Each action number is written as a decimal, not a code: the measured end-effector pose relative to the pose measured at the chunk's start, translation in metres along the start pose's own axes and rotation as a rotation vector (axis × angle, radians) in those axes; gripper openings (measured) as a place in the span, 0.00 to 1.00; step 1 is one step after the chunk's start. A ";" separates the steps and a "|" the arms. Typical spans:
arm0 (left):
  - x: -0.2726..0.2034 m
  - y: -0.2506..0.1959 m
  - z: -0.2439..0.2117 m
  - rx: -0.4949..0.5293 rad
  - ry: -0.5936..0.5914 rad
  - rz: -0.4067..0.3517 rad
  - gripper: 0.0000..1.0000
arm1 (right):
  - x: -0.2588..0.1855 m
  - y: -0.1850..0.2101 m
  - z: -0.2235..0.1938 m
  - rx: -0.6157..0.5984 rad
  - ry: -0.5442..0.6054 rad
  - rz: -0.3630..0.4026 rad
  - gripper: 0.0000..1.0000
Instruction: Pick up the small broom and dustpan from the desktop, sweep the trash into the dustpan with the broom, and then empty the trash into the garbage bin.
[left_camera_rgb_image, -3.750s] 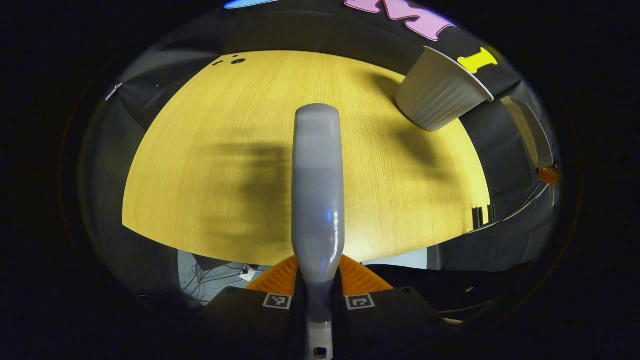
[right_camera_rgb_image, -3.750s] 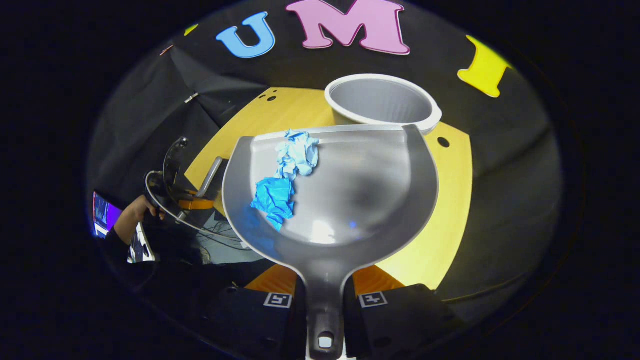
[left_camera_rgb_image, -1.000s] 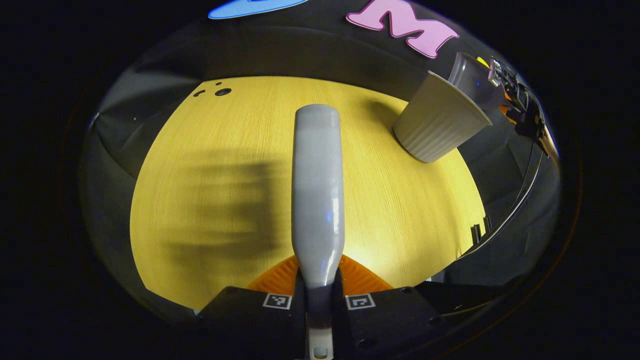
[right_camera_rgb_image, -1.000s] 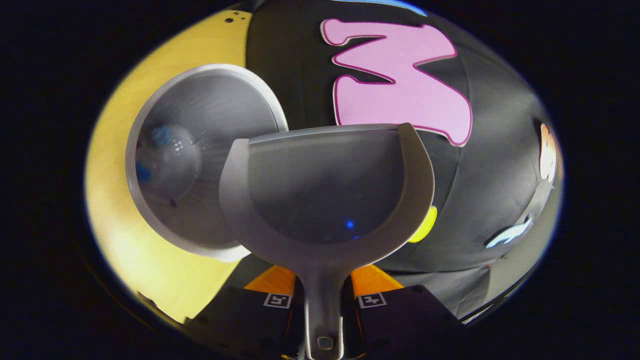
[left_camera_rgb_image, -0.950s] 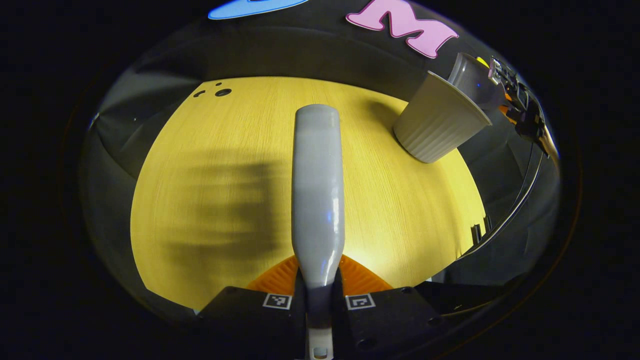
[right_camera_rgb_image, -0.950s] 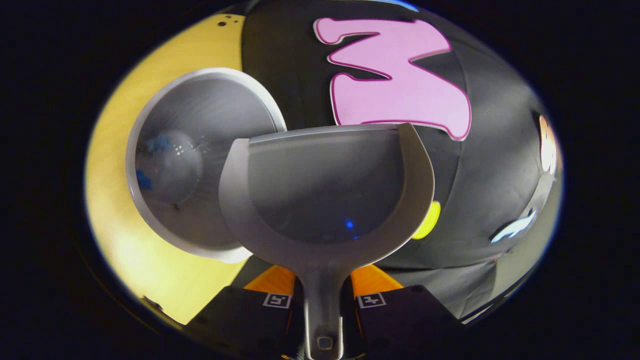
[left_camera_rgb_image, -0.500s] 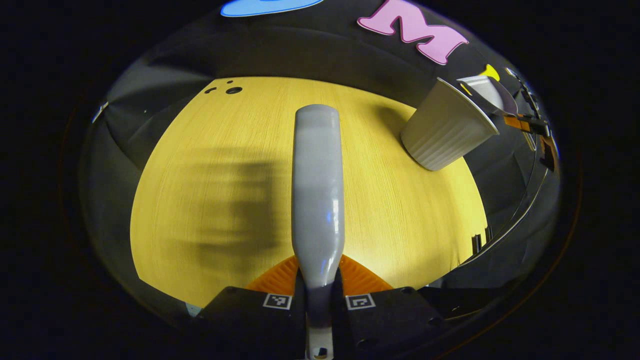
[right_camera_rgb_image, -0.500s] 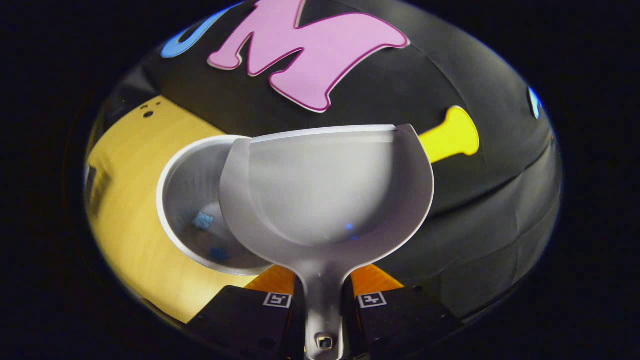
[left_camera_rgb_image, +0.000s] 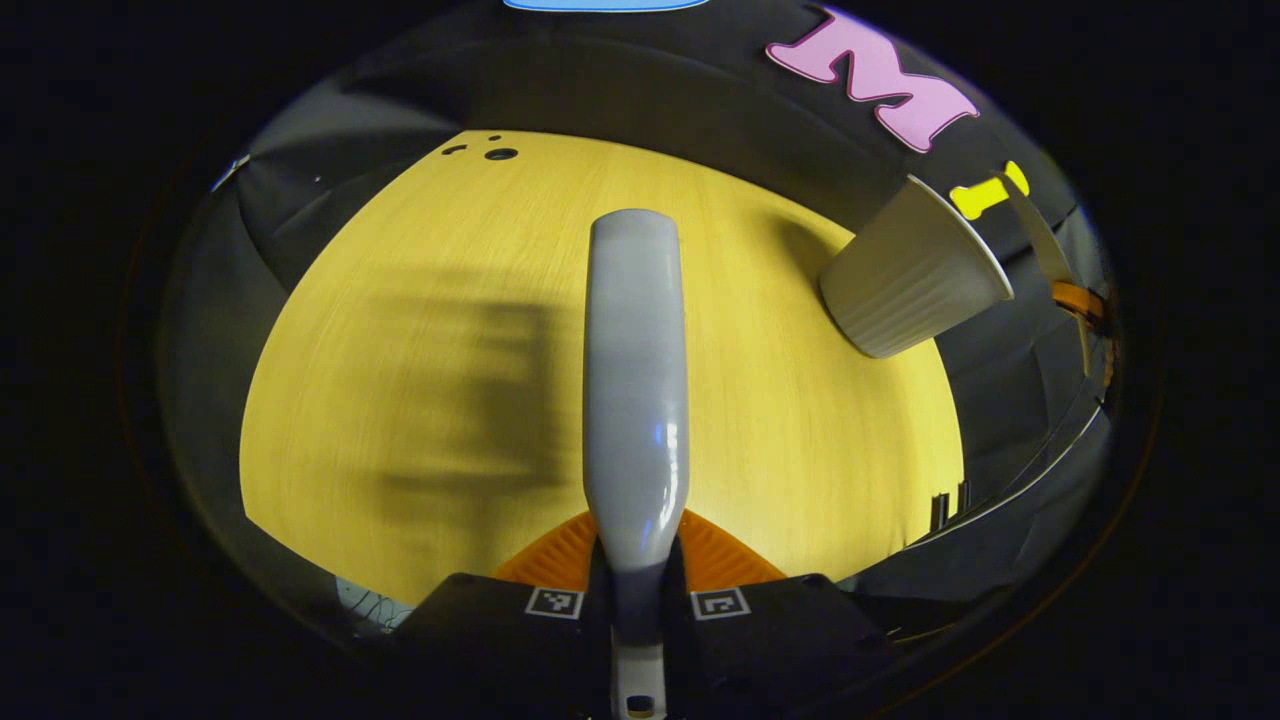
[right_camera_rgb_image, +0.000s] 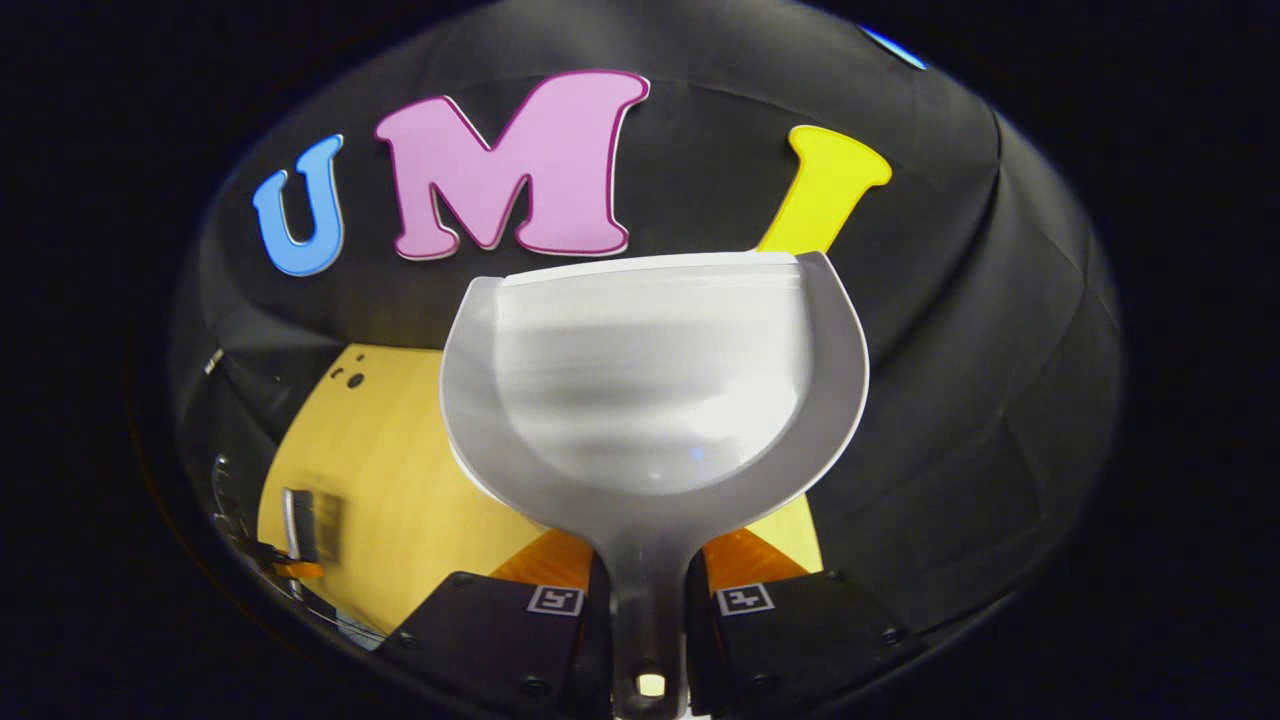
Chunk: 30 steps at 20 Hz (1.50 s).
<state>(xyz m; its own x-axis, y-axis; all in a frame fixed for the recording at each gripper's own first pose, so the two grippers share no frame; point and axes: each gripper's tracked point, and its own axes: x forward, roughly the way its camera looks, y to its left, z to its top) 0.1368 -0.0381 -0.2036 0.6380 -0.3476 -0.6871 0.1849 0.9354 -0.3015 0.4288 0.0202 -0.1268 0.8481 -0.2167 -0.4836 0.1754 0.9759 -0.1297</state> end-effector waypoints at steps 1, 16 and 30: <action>-0.001 0.008 -0.008 -0.002 0.006 0.008 0.25 | -0.010 0.013 -0.004 0.001 -0.025 0.023 0.33; 0.004 0.046 -0.019 0.032 0.021 0.095 0.25 | -0.055 0.209 -0.177 -0.079 0.232 0.348 0.33; 0.042 0.054 0.010 0.121 0.119 0.147 0.25 | 0.037 0.241 -0.295 0.062 0.516 0.317 0.33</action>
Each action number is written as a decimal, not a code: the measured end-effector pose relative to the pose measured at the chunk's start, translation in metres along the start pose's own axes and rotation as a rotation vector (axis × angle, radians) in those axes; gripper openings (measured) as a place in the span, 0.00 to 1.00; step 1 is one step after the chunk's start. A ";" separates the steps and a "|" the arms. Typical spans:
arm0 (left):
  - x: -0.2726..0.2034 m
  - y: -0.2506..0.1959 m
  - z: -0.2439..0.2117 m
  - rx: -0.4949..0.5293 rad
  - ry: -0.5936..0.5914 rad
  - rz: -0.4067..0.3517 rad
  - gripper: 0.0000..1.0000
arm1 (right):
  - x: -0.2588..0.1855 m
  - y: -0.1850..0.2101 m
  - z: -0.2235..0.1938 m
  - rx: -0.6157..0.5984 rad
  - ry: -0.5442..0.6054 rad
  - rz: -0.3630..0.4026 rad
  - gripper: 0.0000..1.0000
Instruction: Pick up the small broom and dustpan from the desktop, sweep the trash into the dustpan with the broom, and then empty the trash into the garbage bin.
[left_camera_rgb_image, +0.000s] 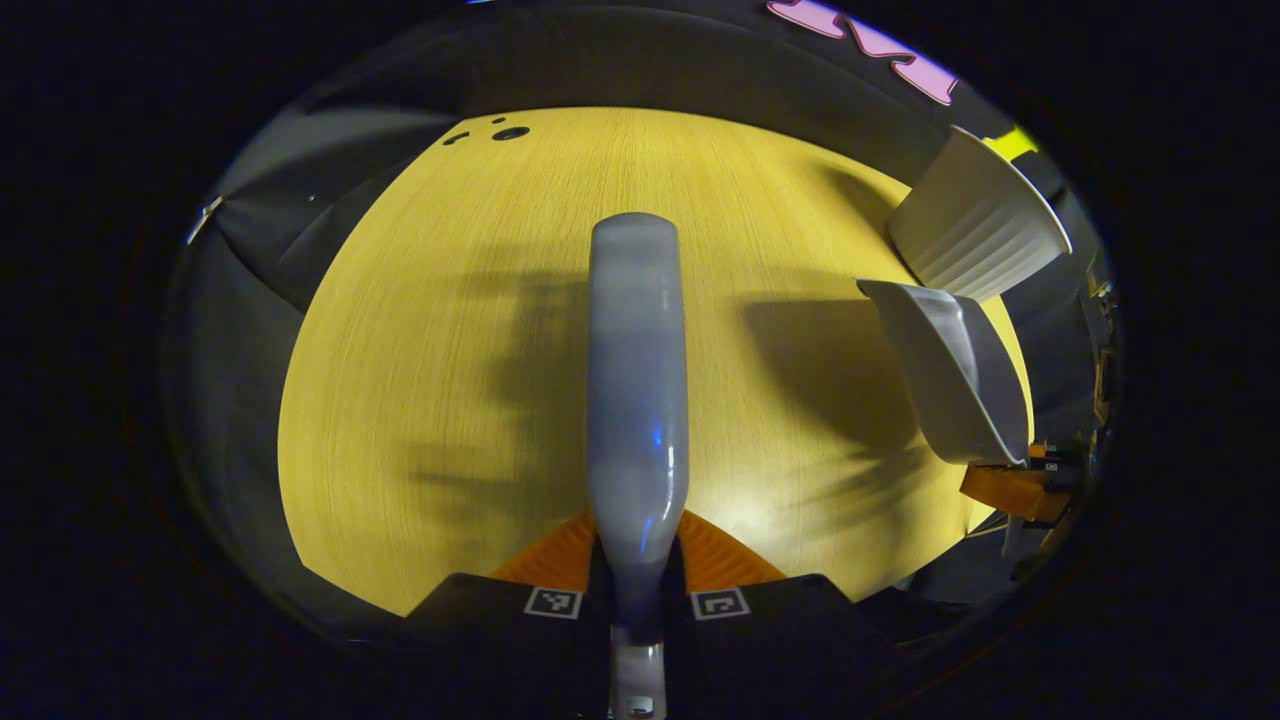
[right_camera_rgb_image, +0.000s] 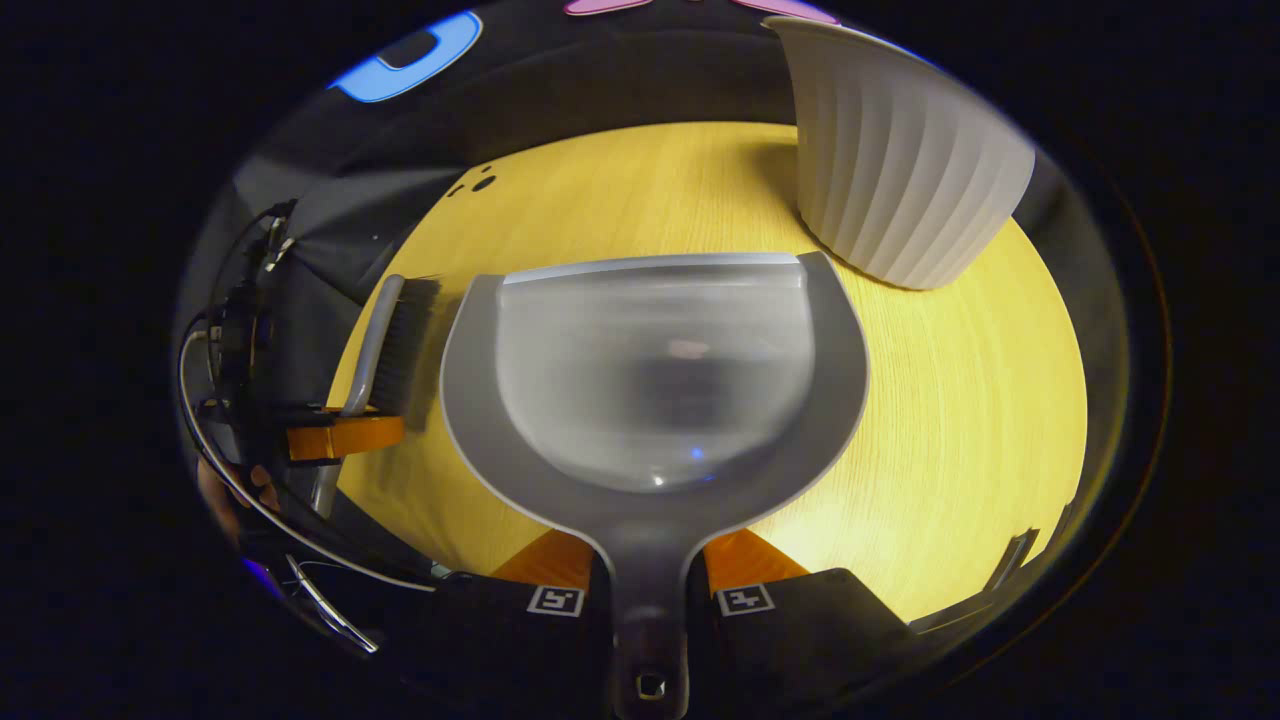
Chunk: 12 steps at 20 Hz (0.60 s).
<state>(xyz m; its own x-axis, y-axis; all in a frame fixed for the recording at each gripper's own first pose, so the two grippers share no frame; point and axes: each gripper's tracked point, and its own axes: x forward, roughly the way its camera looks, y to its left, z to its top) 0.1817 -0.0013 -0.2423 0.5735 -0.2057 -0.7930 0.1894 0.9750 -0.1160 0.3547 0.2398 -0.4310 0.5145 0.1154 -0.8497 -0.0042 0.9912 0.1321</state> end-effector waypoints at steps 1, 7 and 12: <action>0.003 0.000 0.000 0.002 0.012 0.006 0.28 | 0.007 -0.002 0.001 0.010 0.004 -0.009 0.33; 0.021 0.009 0.002 -0.020 0.079 0.027 0.25 | 0.025 -0.010 0.004 0.034 0.034 -0.046 0.34; 0.029 0.010 0.001 -0.026 0.114 0.036 0.26 | 0.040 -0.007 -0.005 0.002 0.080 -0.085 0.36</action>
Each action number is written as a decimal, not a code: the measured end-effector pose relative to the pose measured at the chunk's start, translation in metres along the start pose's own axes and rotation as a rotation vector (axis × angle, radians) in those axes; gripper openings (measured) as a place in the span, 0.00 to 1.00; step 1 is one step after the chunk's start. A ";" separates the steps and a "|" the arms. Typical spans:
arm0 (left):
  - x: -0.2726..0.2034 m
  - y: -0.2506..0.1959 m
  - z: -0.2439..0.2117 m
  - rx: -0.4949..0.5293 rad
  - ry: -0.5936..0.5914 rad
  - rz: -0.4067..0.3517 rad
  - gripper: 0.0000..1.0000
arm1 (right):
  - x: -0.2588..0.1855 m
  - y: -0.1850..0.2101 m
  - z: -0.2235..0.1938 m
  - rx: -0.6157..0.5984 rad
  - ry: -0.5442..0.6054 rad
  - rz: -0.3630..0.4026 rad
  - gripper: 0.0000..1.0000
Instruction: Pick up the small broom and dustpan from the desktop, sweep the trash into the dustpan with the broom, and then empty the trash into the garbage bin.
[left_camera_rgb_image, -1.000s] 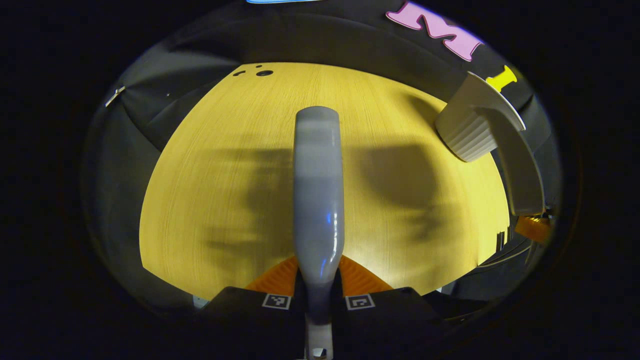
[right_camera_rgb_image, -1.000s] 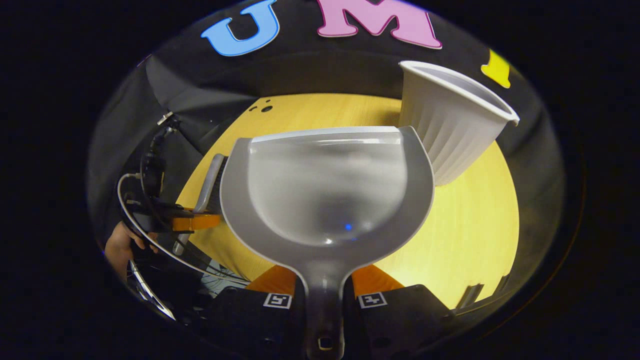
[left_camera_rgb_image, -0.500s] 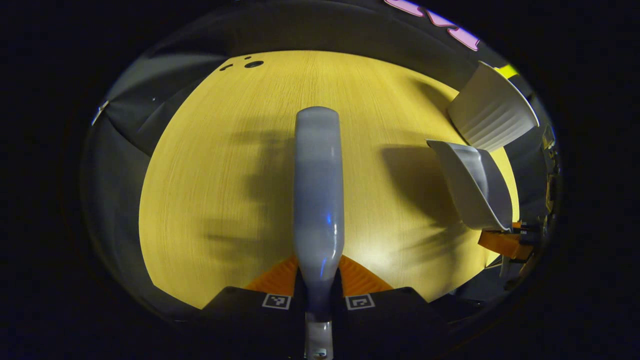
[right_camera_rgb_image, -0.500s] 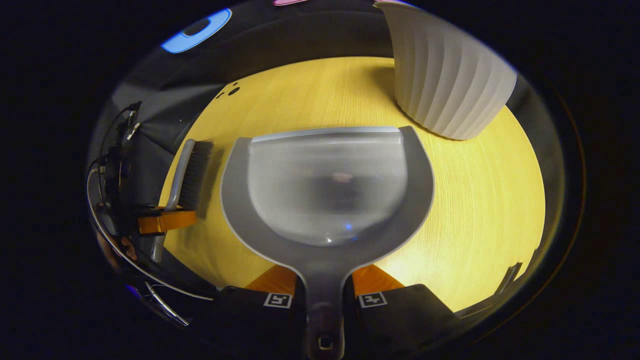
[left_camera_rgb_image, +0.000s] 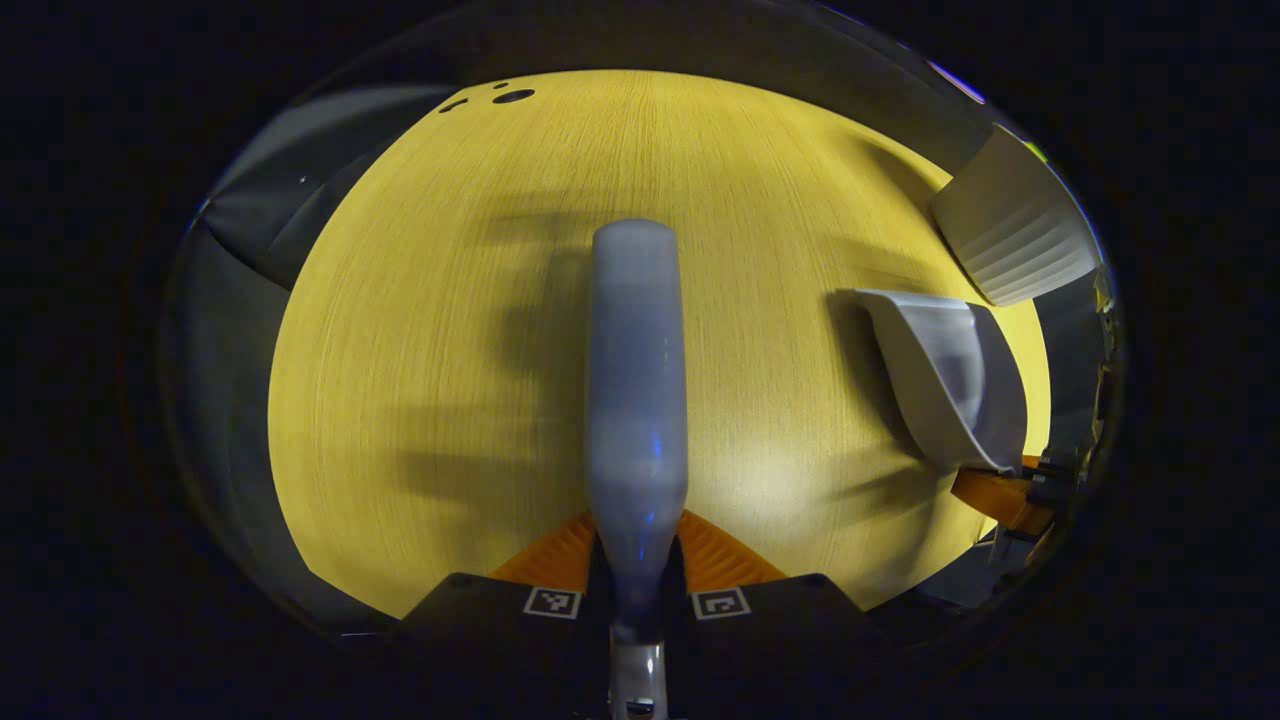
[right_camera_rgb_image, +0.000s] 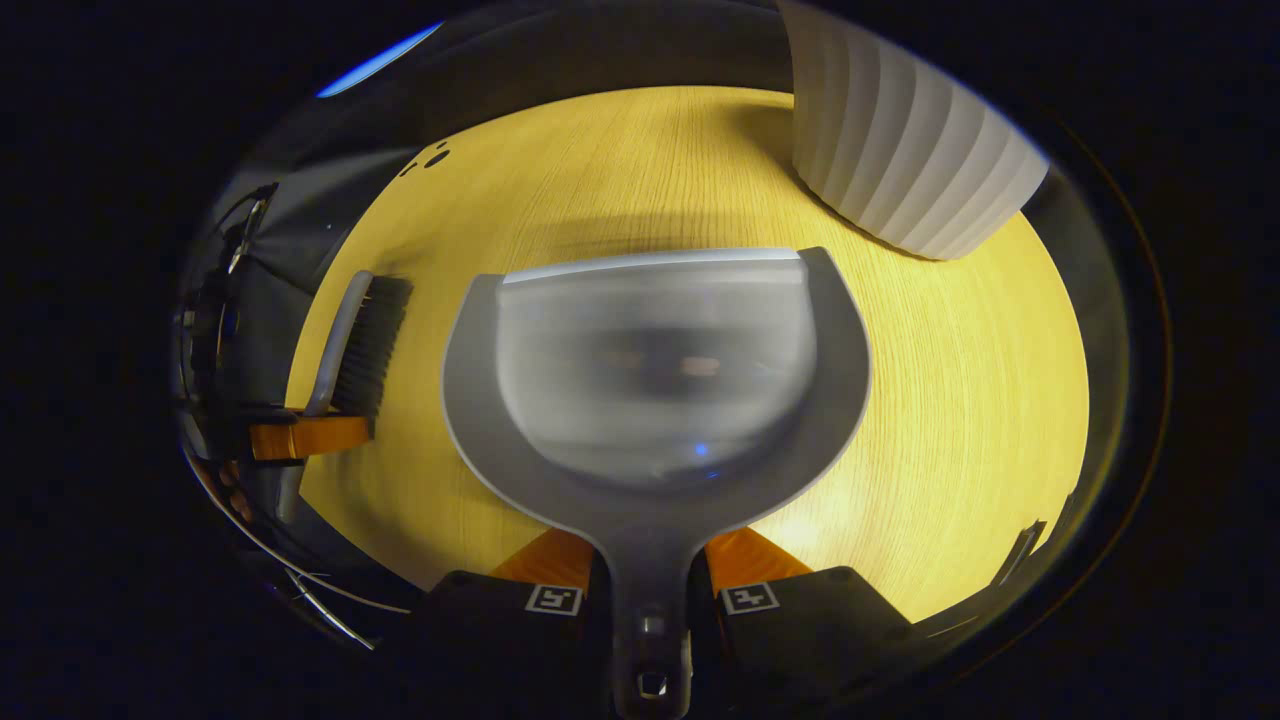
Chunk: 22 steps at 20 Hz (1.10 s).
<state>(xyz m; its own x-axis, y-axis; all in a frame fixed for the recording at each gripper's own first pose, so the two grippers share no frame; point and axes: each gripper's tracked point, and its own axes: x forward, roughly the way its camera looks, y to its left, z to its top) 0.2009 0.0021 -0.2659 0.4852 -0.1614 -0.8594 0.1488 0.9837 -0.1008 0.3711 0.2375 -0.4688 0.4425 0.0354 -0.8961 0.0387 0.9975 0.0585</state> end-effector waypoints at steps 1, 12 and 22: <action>-0.001 0.000 -0.001 0.002 0.003 0.007 0.27 | 0.001 0.004 -0.001 0.002 0.004 0.001 0.35; -0.039 -0.003 0.001 0.000 -0.090 0.046 0.96 | -0.040 0.011 0.015 0.091 -0.070 0.070 0.99; -0.189 -0.050 0.004 -0.018 -0.557 0.053 0.96 | -0.183 0.003 0.070 -0.008 -0.494 0.044 0.99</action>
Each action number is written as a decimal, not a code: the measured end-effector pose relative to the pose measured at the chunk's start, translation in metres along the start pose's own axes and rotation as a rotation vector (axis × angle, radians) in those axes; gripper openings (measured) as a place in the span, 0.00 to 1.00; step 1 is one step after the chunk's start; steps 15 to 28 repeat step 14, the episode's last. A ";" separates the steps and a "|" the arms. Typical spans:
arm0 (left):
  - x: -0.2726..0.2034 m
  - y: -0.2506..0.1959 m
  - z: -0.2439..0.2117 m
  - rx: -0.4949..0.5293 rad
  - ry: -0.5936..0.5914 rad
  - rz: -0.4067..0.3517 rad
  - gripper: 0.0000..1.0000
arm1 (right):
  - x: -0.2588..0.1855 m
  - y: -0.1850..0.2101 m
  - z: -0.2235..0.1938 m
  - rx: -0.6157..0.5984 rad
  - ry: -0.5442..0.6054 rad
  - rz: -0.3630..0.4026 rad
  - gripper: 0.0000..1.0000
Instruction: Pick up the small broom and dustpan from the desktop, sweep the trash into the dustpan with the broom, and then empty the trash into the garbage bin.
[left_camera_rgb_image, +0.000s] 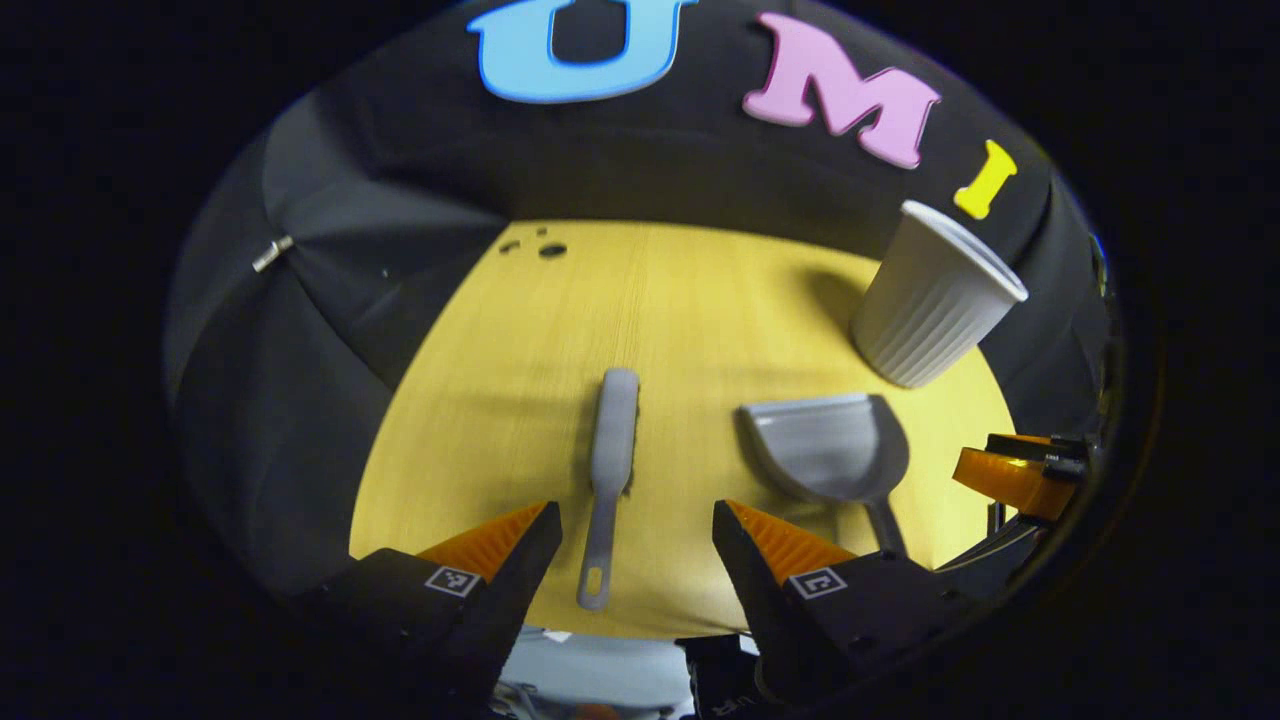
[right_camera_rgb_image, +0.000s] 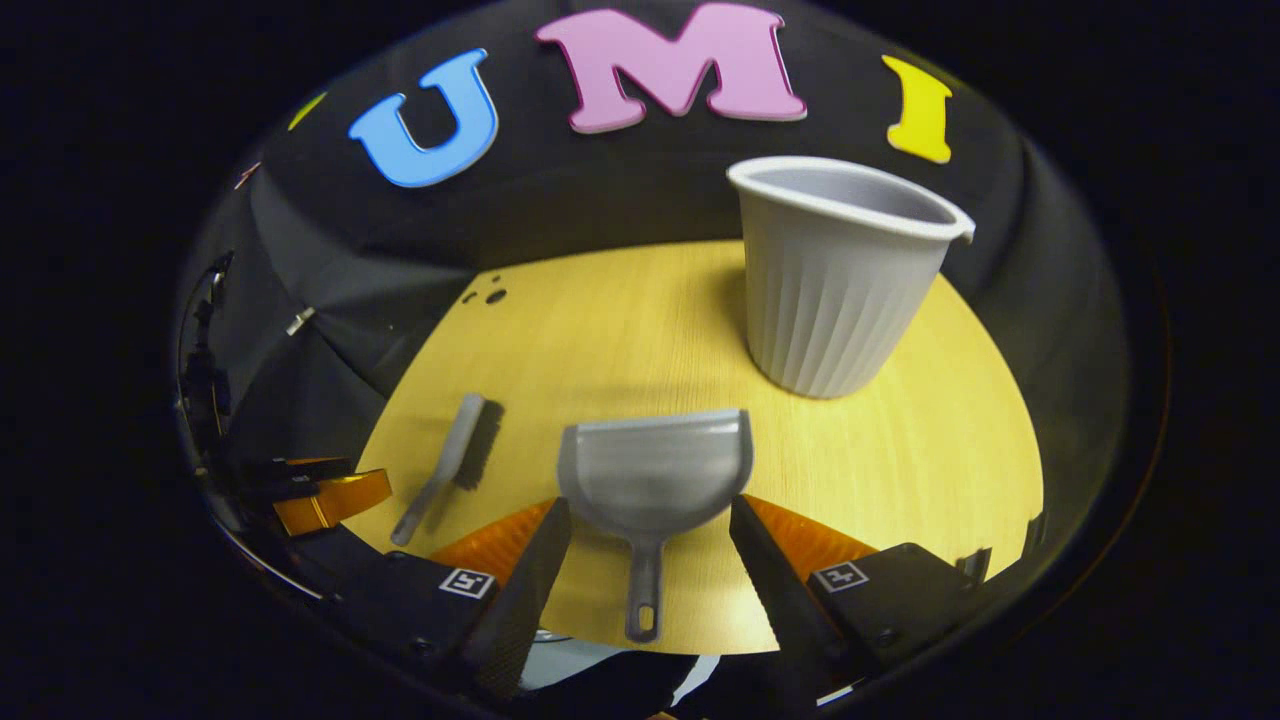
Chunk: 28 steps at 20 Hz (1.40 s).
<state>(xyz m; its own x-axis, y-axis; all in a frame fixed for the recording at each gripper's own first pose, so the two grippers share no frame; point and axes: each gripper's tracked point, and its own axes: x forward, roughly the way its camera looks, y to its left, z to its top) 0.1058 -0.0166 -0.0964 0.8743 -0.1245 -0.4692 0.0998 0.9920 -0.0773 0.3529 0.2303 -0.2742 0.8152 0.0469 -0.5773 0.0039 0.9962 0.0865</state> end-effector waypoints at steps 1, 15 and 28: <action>-0.016 -0.007 0.011 0.002 -0.073 0.002 0.96 | -0.010 0.001 0.011 -0.017 -0.054 -0.002 0.99; -0.140 -0.084 0.034 0.048 -0.629 0.024 0.97 | -0.089 0.004 0.021 -0.231 -0.385 0.025 0.99; -0.140 -0.084 0.034 0.048 -0.629 0.024 0.97 | -0.089 0.004 0.021 -0.231 -0.385 0.025 0.99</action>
